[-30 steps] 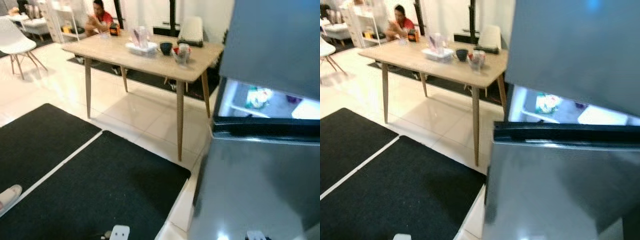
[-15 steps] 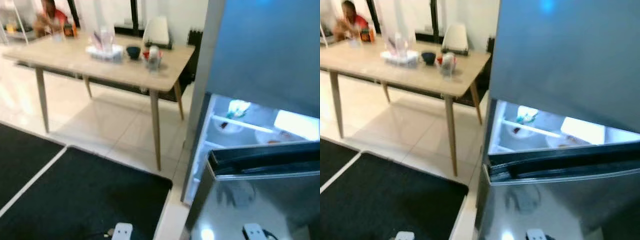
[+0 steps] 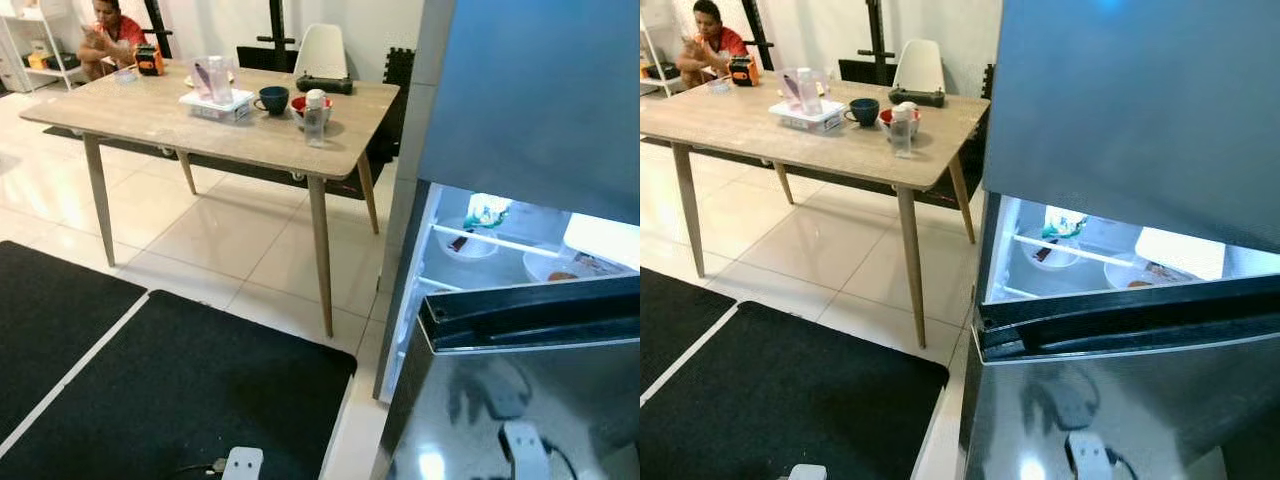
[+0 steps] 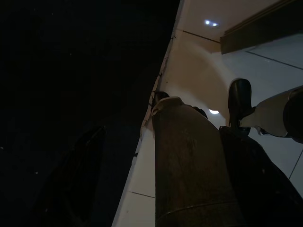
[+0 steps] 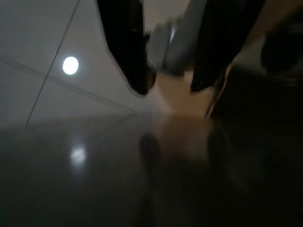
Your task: Restocking fridge
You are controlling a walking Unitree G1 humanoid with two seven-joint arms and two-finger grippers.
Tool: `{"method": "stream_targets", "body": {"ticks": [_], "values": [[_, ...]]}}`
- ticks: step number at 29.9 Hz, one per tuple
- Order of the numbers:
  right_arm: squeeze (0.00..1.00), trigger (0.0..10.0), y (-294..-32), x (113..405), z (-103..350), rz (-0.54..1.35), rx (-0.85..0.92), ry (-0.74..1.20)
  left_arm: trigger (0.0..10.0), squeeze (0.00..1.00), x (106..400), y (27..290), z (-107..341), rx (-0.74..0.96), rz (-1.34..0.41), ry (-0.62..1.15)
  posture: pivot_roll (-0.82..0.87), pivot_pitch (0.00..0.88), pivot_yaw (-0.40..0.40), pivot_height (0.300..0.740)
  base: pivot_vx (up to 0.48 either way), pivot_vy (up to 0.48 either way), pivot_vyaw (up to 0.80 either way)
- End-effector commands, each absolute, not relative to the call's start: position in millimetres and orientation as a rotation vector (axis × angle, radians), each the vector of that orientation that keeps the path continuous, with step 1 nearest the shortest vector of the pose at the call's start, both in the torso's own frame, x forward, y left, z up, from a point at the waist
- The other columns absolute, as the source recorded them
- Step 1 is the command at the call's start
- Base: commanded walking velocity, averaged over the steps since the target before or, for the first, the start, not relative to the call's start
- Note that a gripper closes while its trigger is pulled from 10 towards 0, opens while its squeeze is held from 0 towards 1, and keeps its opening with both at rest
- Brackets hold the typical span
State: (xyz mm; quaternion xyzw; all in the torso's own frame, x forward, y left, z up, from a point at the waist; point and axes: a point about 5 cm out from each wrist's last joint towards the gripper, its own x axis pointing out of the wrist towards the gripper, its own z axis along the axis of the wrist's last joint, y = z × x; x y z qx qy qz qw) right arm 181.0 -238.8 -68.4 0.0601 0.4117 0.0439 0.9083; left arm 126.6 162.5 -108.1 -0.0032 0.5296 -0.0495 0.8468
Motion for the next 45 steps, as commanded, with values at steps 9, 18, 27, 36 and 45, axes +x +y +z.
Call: {"method": "stream_targets", "body": {"ticks": [9,18,27,36,45], "values": [[0.00,10.0,-228.4,272.7,-5.2,0.140,0.112,0.485,10.0,0.00,111.5,162.7,-112.9,-0.013,-0.111,1.178,-0.08,0.000,-0.009,0.740,0.000,0.000,0.00],[0.00,10.0,-207.8,337.5,62.5,0.157,-0.016,0.231,10.0,0.00,110.9,162.6,-113.1,-0.013,-0.110,1.177,-0.07,0.000,-0.011,0.740,0.000,0.000,0.00],[0.00,10.0,-196.0,340.9,66.7,0.211,-0.056,0.197,10.0,0.00,111.0,160.1,-113.2,-0.023,-0.103,1.178,-0.07,0.000,-0.026,0.740,0.000,0.000,0.00],[0.00,10.0,-218.5,258.5,-23.3,0.168,-0.128,0.593,10.0,0.00,111.4,158.0,-113.2,-0.030,-0.107,1.176,-0.08,0.000,-0.030,0.740,0.000,0.000,0.00],[0.00,10.0,-241.5,149.3,-85.3,0.074,-0.060,1.020,10.0,0.00,111.0,159.0,-113.4,-0.018,-0.109,1.185,-0.08,0.000,-0.022,0.740,0.000,0.000,0.00]]}}
